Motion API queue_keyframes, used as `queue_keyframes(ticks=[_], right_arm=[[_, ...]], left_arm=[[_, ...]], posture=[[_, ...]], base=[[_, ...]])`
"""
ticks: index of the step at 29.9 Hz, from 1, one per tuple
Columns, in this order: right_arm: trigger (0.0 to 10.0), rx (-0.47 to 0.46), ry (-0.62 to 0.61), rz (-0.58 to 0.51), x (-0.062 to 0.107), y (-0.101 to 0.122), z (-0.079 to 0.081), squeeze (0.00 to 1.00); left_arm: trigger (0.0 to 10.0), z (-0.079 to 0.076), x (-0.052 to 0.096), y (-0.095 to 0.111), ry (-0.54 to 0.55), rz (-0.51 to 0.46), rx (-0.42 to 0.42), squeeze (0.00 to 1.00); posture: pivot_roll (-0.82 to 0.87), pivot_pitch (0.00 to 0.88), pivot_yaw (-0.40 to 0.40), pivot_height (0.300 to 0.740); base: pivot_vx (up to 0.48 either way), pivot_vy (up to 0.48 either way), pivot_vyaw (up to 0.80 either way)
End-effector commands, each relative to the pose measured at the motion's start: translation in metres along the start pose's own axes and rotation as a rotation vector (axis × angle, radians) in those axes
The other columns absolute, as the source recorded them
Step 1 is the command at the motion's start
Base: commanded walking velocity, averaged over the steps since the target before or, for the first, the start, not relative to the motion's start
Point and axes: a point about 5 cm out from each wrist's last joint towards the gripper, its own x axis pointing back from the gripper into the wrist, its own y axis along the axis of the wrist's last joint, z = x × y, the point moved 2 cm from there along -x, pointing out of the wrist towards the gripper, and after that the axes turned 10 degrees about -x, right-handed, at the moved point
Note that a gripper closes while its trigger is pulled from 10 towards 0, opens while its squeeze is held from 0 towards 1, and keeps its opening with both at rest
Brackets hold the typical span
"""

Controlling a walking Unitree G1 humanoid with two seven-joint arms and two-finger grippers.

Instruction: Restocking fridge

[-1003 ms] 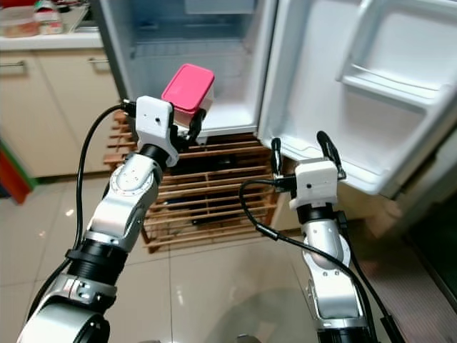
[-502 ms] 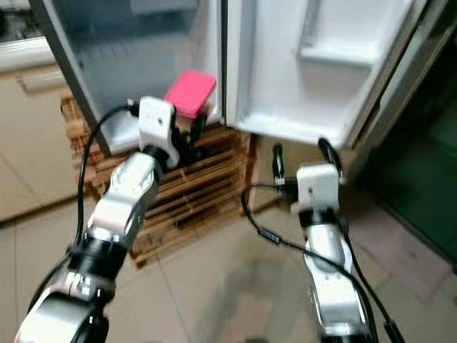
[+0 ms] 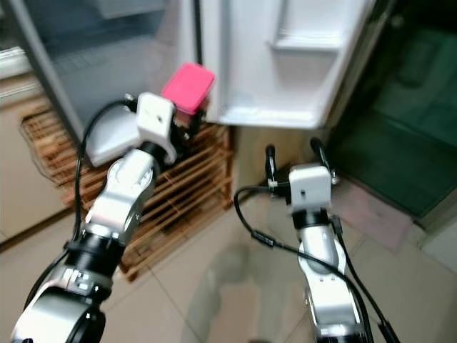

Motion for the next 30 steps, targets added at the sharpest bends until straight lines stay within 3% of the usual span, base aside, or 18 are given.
queue_keyframes(ticks=[1, 17, 30], right_arm=[[10.0, 0.005, 0.009, -0.023, -0.002, 0.005, 0.002, 0.00], [10.0, 0.011, 0.016, -0.041, -0.003, 0.006, 0.001, 0.00], [10.0, -0.011, 0.024, -0.037, 0.001, 0.005, 0.003, 0.00]], left_arm=[[10.0, 0.007, -0.002, 0.004, 0.003, -0.022, -0.032, 0.00], [10.0, 0.002, -0.001, 0.012, -0.028, -0.080, -0.032, 0.00], [10.0, 0.001, -0.003, 0.028, -0.058, -0.154, -0.009, 0.00]], posture=[[-0.15, 0.000, 0.018, 0.740], [-0.15, 0.000, 0.015, 0.740], [-0.16, 0.000, 0.018, 0.680]], base=[[0.461, 0.000, 0.00], [0.450, 0.000, 0.00], [0.000, 0.000, 0.00]])
